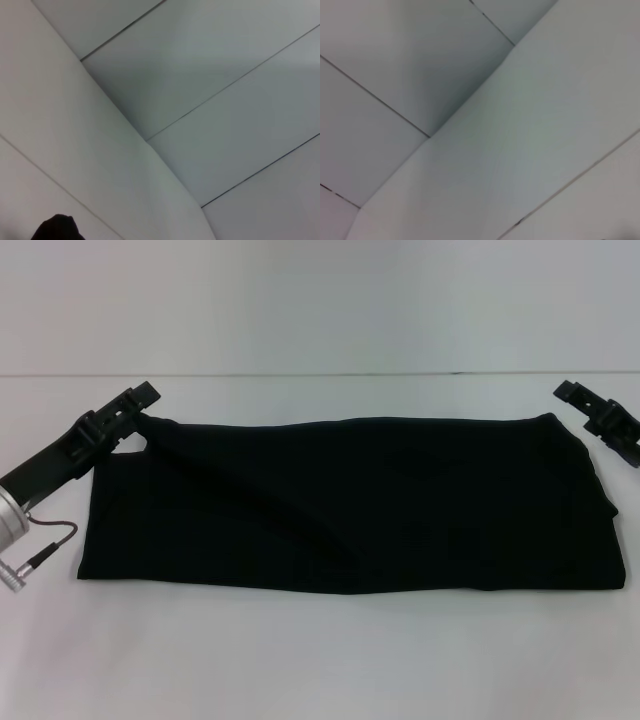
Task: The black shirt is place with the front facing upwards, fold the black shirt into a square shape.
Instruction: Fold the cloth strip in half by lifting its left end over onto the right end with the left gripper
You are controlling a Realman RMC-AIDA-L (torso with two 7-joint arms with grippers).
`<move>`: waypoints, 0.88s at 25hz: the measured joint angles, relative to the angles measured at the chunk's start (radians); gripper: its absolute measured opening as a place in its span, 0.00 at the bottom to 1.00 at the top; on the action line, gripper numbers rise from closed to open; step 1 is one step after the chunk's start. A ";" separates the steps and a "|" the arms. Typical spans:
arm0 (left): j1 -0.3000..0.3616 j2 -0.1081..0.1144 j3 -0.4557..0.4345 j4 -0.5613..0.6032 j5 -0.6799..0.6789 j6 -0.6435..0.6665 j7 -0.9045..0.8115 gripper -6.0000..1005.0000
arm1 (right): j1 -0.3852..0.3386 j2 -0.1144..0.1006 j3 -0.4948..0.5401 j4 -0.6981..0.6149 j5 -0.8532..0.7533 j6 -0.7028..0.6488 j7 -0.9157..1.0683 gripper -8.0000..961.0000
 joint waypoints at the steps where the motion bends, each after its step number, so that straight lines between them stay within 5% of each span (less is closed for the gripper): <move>1: 0.001 0.002 0.003 0.002 0.003 0.013 0.000 0.82 | -0.015 0.001 0.001 -0.006 0.008 -0.043 -0.024 0.94; 6: 0.026 0.044 0.062 0.003 0.009 0.120 -0.036 0.82 | -0.082 -0.003 -0.039 -0.025 -0.003 -0.351 -0.257 0.93; 11: 0.110 0.115 0.131 0.009 0.009 0.301 -0.173 0.83 | -0.119 -0.002 -0.189 -0.069 -0.093 -0.606 -0.458 0.92; 16: 0.173 0.129 0.132 0.037 0.025 0.355 -0.243 0.83 | -0.130 0.017 -0.275 -0.054 -0.147 -0.673 -0.643 0.92; 22: 0.195 0.118 0.140 0.074 0.082 0.290 -0.273 0.84 | -0.123 0.019 -0.295 0.001 -0.148 -0.660 -0.781 0.92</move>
